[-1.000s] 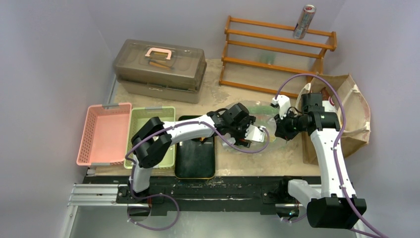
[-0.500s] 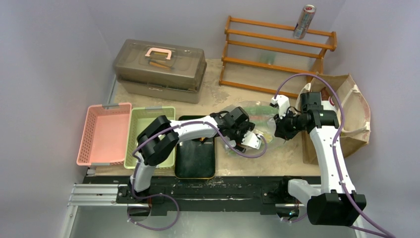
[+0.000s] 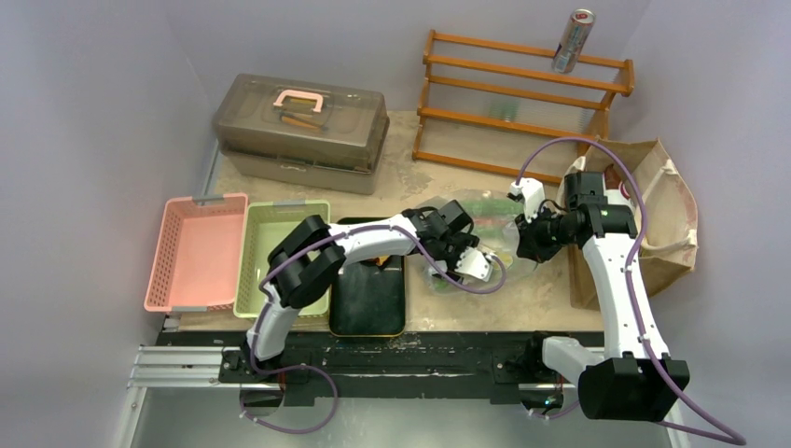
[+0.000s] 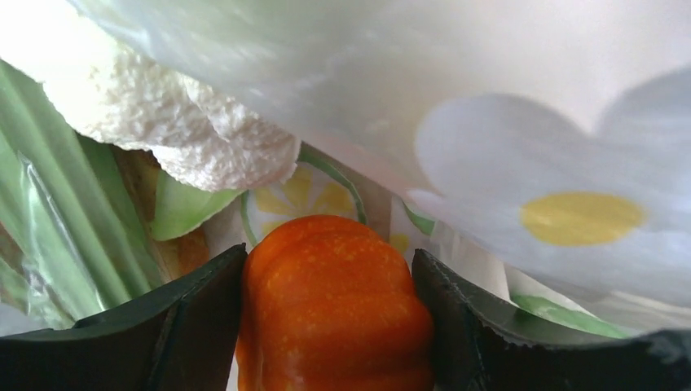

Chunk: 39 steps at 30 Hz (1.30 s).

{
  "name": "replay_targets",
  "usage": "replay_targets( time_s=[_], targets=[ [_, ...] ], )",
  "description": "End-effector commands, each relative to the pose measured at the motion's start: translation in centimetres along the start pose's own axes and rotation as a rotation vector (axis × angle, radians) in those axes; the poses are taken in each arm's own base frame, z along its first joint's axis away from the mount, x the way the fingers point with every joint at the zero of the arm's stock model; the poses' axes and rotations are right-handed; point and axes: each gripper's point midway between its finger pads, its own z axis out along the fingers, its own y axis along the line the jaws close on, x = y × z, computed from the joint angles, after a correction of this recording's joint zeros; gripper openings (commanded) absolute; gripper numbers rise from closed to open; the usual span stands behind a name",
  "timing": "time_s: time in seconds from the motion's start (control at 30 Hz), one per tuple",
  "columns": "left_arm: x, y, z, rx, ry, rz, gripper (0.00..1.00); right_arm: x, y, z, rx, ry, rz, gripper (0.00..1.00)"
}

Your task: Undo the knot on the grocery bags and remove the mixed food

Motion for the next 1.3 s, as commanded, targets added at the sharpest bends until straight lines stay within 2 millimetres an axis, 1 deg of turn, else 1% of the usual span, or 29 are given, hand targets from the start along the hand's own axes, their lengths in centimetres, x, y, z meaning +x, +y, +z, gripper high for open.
replay_targets(
  time_s=[0.0, 0.03, 0.17, 0.27, 0.33, 0.4, 0.5, 0.57, 0.63, 0.7, 0.77, 0.8, 0.83, 0.9, 0.97, 1.03, 1.1, 1.13, 1.2, 1.27],
  targets=[
    [-3.3, 0.6, -5.2, -0.045, -0.108, -0.008, 0.48, -0.9, -0.3, -0.8, 0.017, -0.027, -0.02, 0.0],
    [-4.8, 1.1, -6.9, -0.078, -0.157, -0.009, 0.47, -0.9, -0.3, -0.7, 0.018, -0.029, -0.021, 0.0],
    [-9.7, 1.2, -11.2, -0.136, -0.323, -0.021, 0.43, -1.2, -0.1, -0.8, 0.013, -0.043, -0.014, 0.0],
    [-13.1, 1.8, -14.9, -0.166, -0.458, -0.065, 0.42, -1.5, -0.2, -0.9, 0.019, -0.058, -0.009, 0.0],
    [-15.0, 1.8, -16.8, -0.161, -0.536, -0.091, 0.41, -1.9, -0.3, -1.0, 0.028, -0.072, -0.006, 0.0],
    [-16.7, 1.3, -18.5, -0.132, -0.615, -0.103, 0.41, -2.3, -0.4, -1.1, 0.036, -0.09, 0.01, 0.0],
    [-18.4, 1.0, -20.0, -0.098, -0.699, -0.139, 0.4, -3.3, -0.5, -1.3, 0.038, -0.124, 0.029, 0.0],
    [-18.8, 1.4, -20.0, -0.095, -0.712, -0.175, 0.41, -4.0, -0.6, -1.5, 0.043, -0.147, 0.036, 0.0],
    [-18.7, 2.0, -19.5, -0.112, -0.706, -0.188, 0.4, -4.7, -0.7, -1.9, 0.046, -0.167, 0.042, 0.0],
    [-18.2, 2.8, -18.7, -0.137, -0.691, -0.197, 0.4, -5.2, -0.8, -2.2, 0.053, -0.182, 0.043, 0.0],
    [-17.4, 4.2, -17.7, -0.18, -0.66, -0.225, 0.4, -5.7, -1.0, -2.5, 0.063, -0.196, 0.039, 0.0],
    [-17.1, 4.7, -17.5, -0.182, -0.661, -0.246, 0.4, -5.9, -1.0, -2.6, 0.066, -0.201, 0.039, 0.0],
    [-17.0, 5.2, -17.7, -0.173, -0.68, -0.273, 0.4, -6.1, -1.0, -2.8, 0.068, -0.209, 0.034, 0.0],
    [-17.2, 6.4, -19.1, -0.184, -0.732, -0.327, 0.39, -6.7, -1.5, -3.2, 0.098, -0.228, 0.048, 0.0],
    [-17.7, 6.9, -21.1, -0.197, -0.775, -0.325, 0.39, -7.6, -2.3, -4.1, 0.151, -0.26, 0.03, 0.0],
    [-18.2, 6.7, -22.9, -0.213, -0.793, -0.291, 0.38, -8.9, -2.9, -5.0, 0.192, -0.306, 0.02, 0.0],
    [-18.2, 6.5, -24.3, -0.233, -0.791, -0.274, 0.38, -10.5, -3.5, -5.9, 0.216, -0.349, 0.028, 0.0],
    [-18.1, 6.6, -25.1, -0.242, -0.79, -0.273, 0.38, -11.3, -3.7, -6.3, 0.223, -0.369, 0.039, 0.0],
    [-17.4, 6.7, -26.6, -0.26, -0.791, -0.292, 0.39, -13.1, -3.5, -7.5, 0.213, -0.422, 0.046, 0.0],
    [-16.7, 6.7, -28.3, -0.282, -0.791, -0.307, 0.38, -14.0, -3.0, -8.2, 0.195, -0.458, 0.045, 0.0]
  ],
)
